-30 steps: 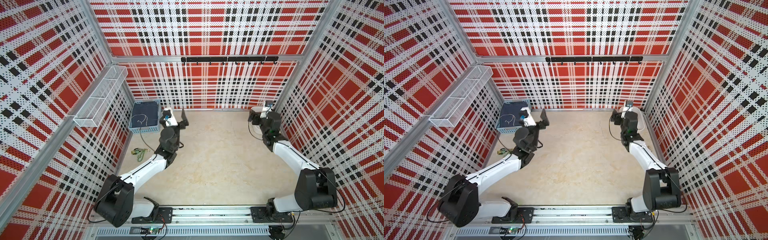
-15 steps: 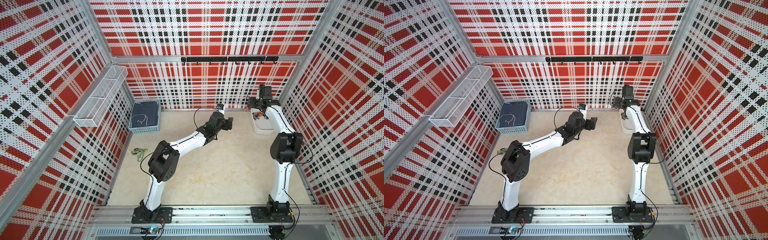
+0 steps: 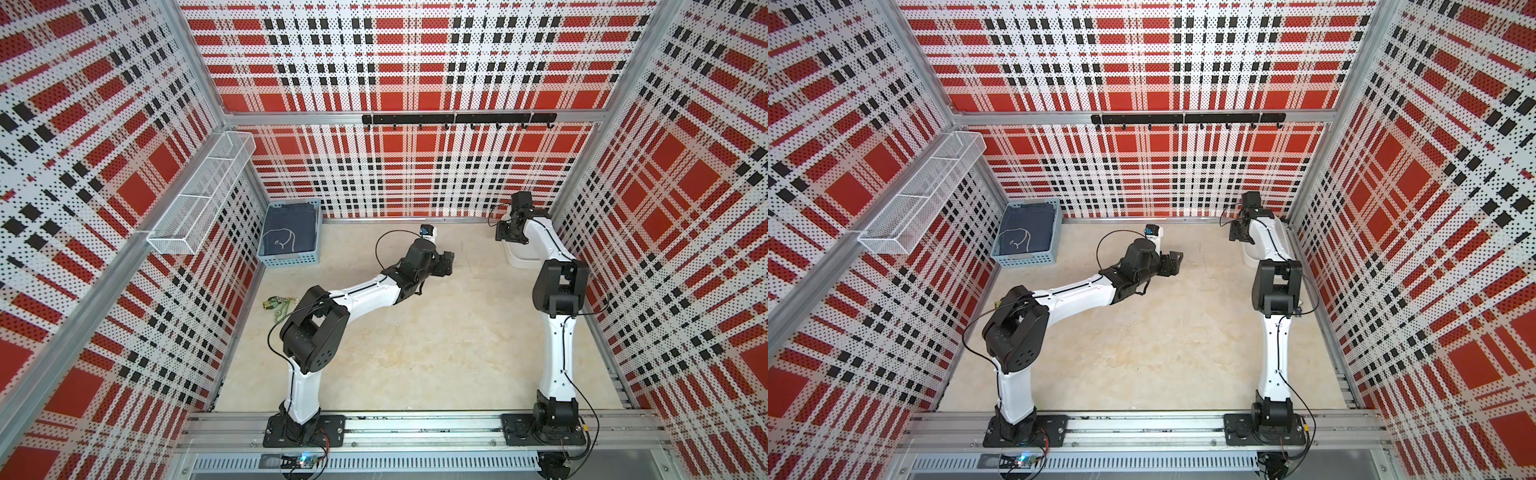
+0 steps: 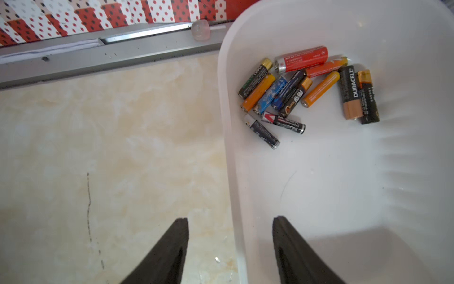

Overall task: Take the batteries out of the storage box
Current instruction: Move the storage box to the center of the board.

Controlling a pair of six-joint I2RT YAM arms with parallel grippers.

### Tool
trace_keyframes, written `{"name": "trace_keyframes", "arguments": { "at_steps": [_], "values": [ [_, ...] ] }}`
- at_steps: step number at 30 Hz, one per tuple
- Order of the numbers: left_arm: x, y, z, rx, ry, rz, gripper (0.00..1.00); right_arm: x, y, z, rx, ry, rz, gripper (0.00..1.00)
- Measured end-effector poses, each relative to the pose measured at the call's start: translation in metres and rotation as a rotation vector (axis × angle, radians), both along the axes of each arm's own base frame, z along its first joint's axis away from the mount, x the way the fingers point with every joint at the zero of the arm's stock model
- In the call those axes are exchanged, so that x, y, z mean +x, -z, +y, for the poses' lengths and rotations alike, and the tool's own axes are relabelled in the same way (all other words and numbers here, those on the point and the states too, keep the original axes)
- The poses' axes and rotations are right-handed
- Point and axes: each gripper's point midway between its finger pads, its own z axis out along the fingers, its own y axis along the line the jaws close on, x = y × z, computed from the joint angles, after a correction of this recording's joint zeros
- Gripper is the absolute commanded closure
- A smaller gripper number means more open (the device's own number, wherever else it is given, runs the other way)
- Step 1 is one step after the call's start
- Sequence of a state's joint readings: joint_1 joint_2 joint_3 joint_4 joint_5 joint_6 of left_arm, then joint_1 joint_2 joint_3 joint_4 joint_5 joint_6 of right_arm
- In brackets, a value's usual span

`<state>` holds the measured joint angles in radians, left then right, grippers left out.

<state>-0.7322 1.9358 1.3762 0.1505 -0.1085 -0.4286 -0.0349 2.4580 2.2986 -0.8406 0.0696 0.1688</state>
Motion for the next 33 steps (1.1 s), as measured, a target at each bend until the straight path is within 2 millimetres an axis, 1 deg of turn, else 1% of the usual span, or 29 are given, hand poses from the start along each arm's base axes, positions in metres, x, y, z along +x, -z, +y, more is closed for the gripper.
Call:
{"name": "trace_keyframes", "arguments": {
  "at_steps": [2,5,8,12,14,15,18,22,23,26,29,31,33],
  "values": [
    [-0.002,-0.002,0.002,-0.002,-0.003,0.0,0.18,-0.001,0.003,-0.001,-0.01,-0.001,0.004,0.44],
    [-0.005,-0.005,0.007,-0.001,-0.01,-0.004,0.18,0.0,0.006,-0.003,-0.026,-0.003,0.004,0.51],
    [-0.007,-0.011,0.011,-0.004,-0.019,-0.014,0.18,-0.001,0.012,-0.004,-0.033,-0.006,0.011,0.56],
    [-0.007,-0.02,0.015,-0.009,-0.034,-0.031,0.18,-0.003,0.019,-0.005,-0.038,-0.007,0.022,0.6],
    [-0.008,-0.021,0.017,-0.008,-0.041,-0.033,0.18,-0.003,0.021,-0.006,-0.042,-0.007,0.021,0.62],
    [-0.008,-0.021,0.019,-0.006,-0.046,-0.034,0.18,-0.003,0.023,-0.006,-0.044,-0.005,0.02,0.65],
    [-0.011,-0.019,0.023,0.003,-0.054,-0.031,0.18,-0.005,0.031,-0.006,-0.045,-0.005,0.031,0.7],
    [-0.013,-0.017,0.028,0.014,-0.065,-0.031,0.18,-0.009,0.04,-0.006,-0.042,-0.004,0.05,0.82],
    [-0.013,-0.019,0.029,0.015,-0.068,-0.034,0.18,-0.01,0.04,-0.006,-0.041,-0.003,0.051,0.86],
    [-0.013,-0.027,0.033,0.014,-0.081,-0.047,0.18,-0.009,0.04,-0.006,-0.041,-0.001,0.045,0.94],
    [-0.014,-0.038,0.038,0.007,-0.097,-0.067,0.18,-0.011,0.041,-0.007,-0.045,0.007,0.045,1.0],
    [-0.016,-0.047,0.046,0.0,-0.112,-0.08,0.18,-0.016,0.04,-0.006,-0.045,0.01,0.049,1.0],
    [-0.021,-0.053,0.057,-0.004,-0.13,-0.088,0.18,-0.024,0.038,-0.001,-0.039,0.013,0.062,1.0]
  ]
}}
